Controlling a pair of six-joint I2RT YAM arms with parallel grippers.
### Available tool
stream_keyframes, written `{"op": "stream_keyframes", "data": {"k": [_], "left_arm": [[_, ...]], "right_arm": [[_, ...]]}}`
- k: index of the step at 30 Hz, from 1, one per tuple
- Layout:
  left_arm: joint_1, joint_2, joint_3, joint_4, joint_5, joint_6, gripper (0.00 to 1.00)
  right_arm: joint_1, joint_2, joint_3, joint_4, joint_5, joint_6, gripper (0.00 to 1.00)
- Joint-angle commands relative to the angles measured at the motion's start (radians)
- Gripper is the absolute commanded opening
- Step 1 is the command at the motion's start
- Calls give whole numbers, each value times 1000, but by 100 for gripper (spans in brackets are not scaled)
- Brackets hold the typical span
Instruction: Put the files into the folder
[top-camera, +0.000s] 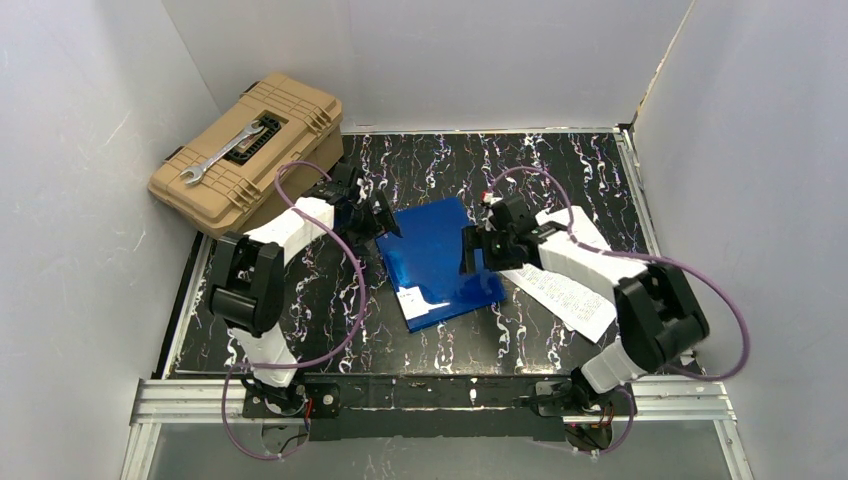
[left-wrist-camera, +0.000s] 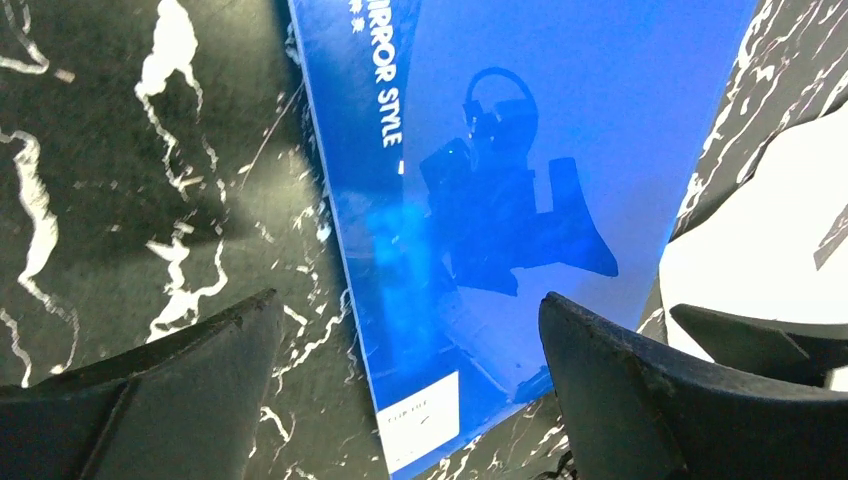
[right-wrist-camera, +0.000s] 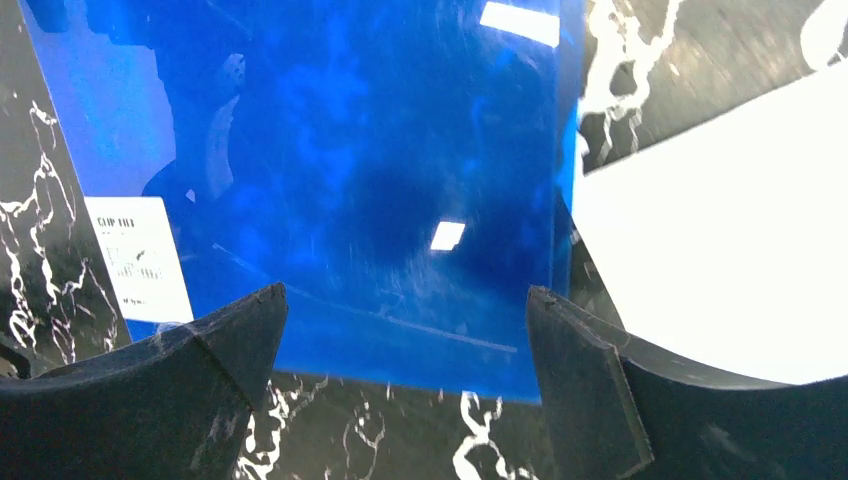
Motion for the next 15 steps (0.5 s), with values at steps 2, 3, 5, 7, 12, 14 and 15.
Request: {"op": "stream_keyframes", "data": {"k": [2,3,5,7,12,14,15], "left_arm": [[2,-109,-46,-111,-28,51,98],[1,-127,-59,-112,-24,51,98],[2,-165,-92,-113,-12,43,98],[0,-190,-123,-111,11,36,98],[-13,-247,-237,-52,58,21,98],[-17,-259,-278,-19,83,12,98],[-23,-263,-296,-4,93,7,98]], "right_arm": [[7,-197,-85,-48,93,39,98],[7,-220,-93,-55,108,40,99],[8,-250,-92,-73,144,40,99],[8,-257,-75,-85,165,40,99],[8,-202,20,-113,217,19,99],[6,-156,81,-125,226,0,99],[5,-135,106,-128,228,-8,99]]}}
